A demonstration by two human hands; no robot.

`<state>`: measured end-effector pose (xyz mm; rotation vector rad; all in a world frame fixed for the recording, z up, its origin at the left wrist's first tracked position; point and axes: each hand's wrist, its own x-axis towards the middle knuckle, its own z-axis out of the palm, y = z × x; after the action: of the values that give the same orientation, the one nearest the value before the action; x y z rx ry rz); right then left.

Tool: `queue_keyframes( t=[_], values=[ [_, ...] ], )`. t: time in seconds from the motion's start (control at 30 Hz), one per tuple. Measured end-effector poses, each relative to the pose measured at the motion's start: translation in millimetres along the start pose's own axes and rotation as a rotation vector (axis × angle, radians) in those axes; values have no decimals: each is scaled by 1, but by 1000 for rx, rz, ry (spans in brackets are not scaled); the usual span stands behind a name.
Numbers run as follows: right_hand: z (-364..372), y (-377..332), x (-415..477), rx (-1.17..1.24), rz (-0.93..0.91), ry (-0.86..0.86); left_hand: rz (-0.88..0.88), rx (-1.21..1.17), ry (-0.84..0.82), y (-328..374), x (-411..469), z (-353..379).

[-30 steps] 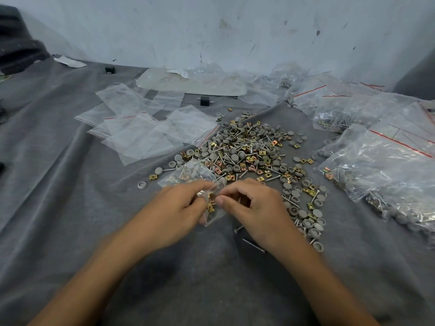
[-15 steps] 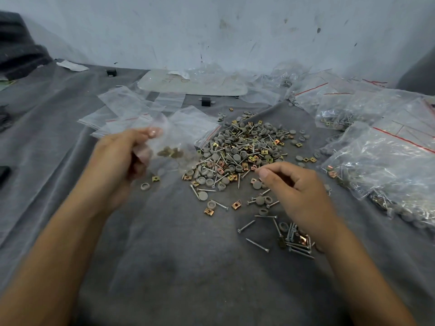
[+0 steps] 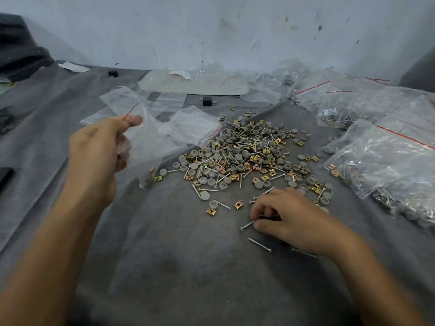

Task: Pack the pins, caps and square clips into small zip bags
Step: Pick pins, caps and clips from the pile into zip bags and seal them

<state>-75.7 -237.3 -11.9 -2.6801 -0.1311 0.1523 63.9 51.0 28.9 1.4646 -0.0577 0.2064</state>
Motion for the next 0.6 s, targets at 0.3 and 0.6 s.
queue_keyframes(
  t=[0.3,0.6],
  values=[
    [5,-5,1,137,-21,147,242,471,-365,-27,-49,41],
    [18,-25,7,469,-94,308,160,639,-692,-47,-71,55]
  ],
)
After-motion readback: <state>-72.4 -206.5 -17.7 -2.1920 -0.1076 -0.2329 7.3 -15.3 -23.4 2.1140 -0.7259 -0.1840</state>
